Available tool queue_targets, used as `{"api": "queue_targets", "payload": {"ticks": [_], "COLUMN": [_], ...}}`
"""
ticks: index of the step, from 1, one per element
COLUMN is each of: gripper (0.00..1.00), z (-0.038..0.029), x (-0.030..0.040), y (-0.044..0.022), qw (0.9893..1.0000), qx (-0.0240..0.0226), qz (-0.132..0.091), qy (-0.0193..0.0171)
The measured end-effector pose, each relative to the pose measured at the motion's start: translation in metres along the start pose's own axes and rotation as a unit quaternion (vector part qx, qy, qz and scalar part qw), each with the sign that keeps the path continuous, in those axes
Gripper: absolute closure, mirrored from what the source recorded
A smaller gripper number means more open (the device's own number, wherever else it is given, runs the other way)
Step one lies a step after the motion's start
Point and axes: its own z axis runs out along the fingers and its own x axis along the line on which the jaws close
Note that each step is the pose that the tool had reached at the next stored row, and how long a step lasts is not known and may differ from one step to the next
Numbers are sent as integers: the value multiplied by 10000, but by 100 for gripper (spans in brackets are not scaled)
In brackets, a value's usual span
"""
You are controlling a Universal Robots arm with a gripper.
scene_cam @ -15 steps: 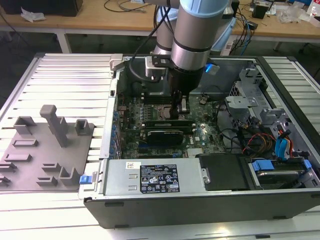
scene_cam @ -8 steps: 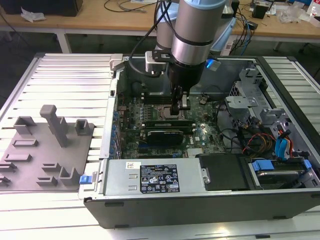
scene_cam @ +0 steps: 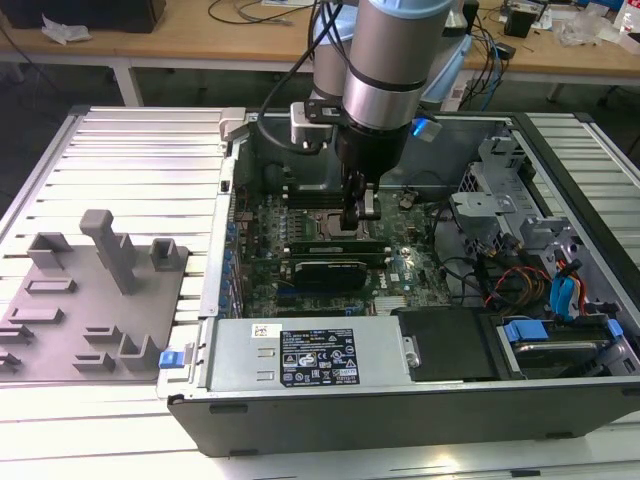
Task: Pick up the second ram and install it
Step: 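Press down the second ram until it locks into place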
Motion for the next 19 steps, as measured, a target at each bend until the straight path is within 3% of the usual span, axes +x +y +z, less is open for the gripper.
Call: {"api": "queue_targets", "payload": {"ticks": [2,4,8,12,14,19], "gripper": [89,89,89,89,89,89], "z": [-2,-7,-11,-10,6,121], "x": [1,5,9,17,19,22], "y": [-29,-135,-279,-497,-538,-546], "qw": [10000,10000,10000,10000,10000,10000], "qx": [0,0,-1,-11,-17,-20], "qz": [0,0,0,0,1,1], "qy": [1,0,1,-1,1,-1]}}
